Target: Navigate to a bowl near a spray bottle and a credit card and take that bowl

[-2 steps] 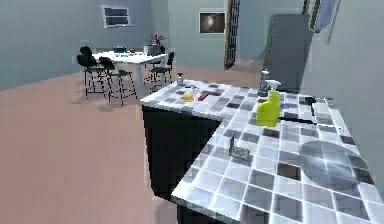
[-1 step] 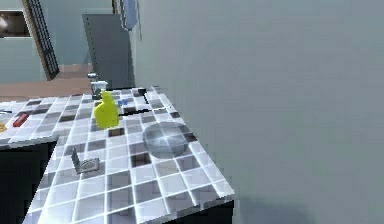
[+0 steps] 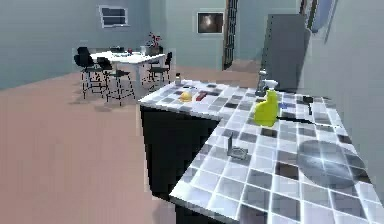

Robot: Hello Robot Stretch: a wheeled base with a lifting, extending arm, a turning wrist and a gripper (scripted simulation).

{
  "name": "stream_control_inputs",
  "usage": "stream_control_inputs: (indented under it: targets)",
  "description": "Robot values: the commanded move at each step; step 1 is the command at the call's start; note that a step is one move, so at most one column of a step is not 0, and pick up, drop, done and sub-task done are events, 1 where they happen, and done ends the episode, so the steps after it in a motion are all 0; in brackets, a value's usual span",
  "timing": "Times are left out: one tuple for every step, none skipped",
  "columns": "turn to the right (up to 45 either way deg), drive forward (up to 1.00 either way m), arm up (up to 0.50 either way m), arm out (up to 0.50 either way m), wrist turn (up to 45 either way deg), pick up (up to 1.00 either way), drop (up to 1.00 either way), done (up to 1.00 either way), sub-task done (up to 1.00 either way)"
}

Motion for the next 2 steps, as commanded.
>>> stream_control_inputs:
  targets:
    - [-45.0,0.0,0.0,0.0,0.0,0.0,0.0,0.0,0.0]
    - [0.0,0.0,0.5,0.0,0.0,0.0,0.0,0.0,0.0]
